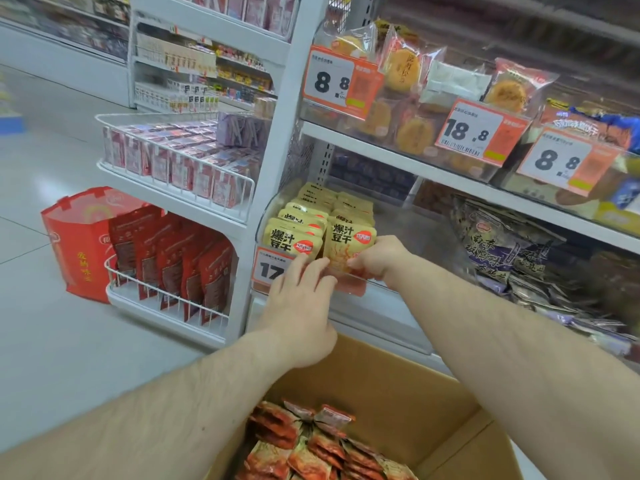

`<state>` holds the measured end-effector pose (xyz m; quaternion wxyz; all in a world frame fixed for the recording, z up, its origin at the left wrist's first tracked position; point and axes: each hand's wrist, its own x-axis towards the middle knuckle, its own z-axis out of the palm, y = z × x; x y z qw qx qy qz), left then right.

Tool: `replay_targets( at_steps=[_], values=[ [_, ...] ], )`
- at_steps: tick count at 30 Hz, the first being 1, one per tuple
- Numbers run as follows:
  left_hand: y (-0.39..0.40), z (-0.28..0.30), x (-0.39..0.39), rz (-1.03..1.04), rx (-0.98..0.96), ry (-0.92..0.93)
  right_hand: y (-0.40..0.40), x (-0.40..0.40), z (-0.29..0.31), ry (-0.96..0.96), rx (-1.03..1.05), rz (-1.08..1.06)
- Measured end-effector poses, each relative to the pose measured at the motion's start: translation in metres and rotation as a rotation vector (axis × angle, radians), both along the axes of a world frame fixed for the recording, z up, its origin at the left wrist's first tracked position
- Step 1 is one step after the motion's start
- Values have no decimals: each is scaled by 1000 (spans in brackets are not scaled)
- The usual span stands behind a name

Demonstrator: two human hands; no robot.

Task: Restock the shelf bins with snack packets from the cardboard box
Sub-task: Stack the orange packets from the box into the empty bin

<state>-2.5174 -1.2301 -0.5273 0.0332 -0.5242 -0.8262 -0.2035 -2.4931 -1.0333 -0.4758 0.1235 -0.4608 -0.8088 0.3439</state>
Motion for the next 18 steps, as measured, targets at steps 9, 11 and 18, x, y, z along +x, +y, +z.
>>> replay_targets(
  at_steps=[9, 11, 18],
  values=[
    [0, -3, 5, -13, -34, -30, -5, -13, -7, -128, 100, -49],
    [0, -4, 5, -11, -40, -27, -5, -12, -7, -128, 98, -81],
    [2, -5, 6, -7, -41, -34, -2, -18, -9, -121, 129, -85]
  ],
)
